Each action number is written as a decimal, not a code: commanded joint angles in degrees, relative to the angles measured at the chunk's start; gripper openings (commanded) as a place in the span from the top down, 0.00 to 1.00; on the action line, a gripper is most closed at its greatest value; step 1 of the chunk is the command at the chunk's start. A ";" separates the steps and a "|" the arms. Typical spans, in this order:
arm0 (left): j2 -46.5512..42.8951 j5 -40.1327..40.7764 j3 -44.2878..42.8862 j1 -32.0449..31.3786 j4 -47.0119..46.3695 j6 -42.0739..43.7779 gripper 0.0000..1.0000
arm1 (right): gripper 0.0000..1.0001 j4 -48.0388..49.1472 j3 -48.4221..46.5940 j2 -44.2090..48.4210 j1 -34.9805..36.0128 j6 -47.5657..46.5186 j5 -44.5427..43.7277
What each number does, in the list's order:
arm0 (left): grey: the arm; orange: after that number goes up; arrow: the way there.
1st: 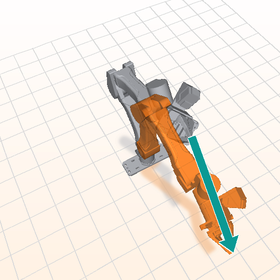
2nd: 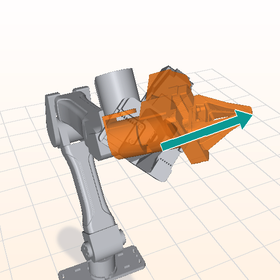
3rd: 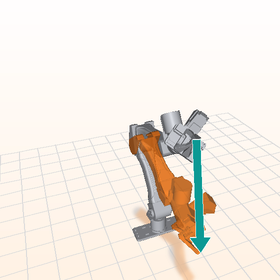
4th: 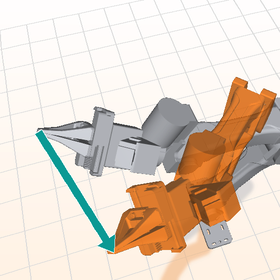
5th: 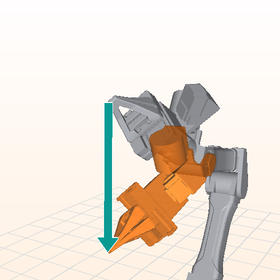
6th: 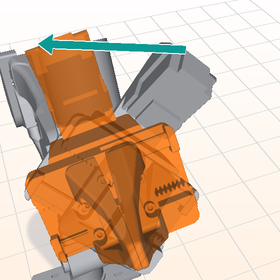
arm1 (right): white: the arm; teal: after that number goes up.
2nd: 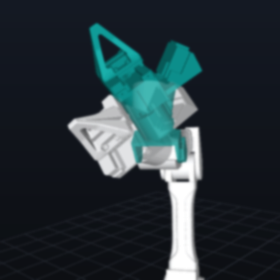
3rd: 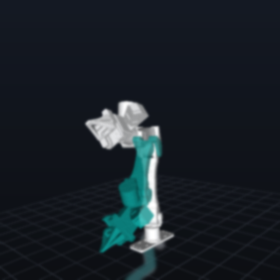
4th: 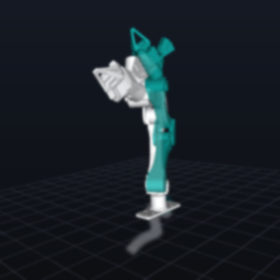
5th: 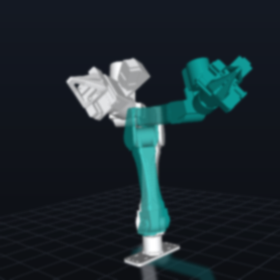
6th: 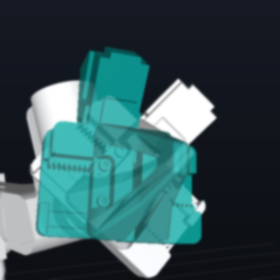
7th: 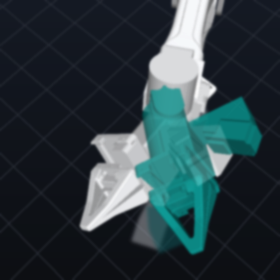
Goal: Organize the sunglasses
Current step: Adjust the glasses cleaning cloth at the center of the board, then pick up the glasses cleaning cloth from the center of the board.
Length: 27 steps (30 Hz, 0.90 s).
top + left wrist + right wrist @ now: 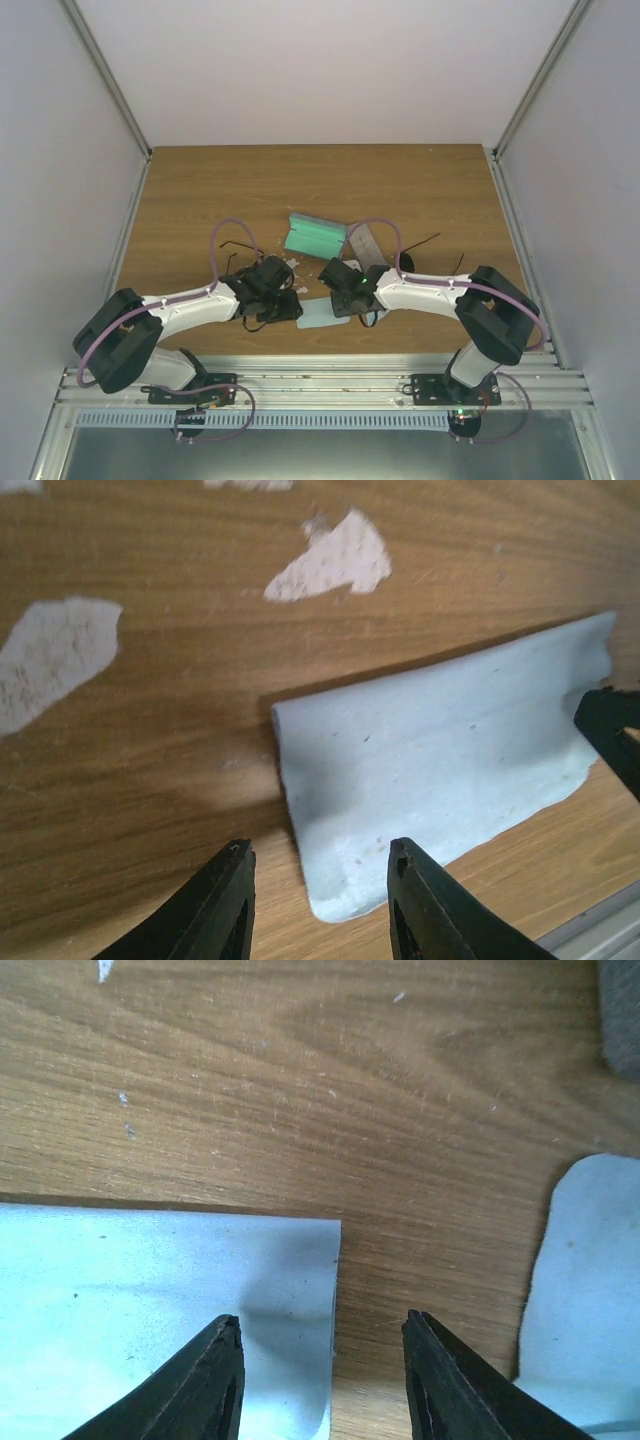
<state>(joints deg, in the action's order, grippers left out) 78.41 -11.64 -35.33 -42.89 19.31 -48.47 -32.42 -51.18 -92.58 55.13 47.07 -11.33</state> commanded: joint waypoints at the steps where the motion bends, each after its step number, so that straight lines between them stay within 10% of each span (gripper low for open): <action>1: 0.97 -0.89 1.57 -0.99 -1.70 -1.83 0.62 | 0.58 2.65 1.25 -1.57 0.46 0.83 2.64; 27: 7.04 2.28 0.40 -2.71 -0.54 -3.13 0.81 | 0.94 5.55 6.15 -3.44 0.59 1.27 7.55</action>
<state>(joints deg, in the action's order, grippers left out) 83.24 -12.75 -35.59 -45.04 15.62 -51.92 -25.43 -47.77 -92.99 55.22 48.10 -7.42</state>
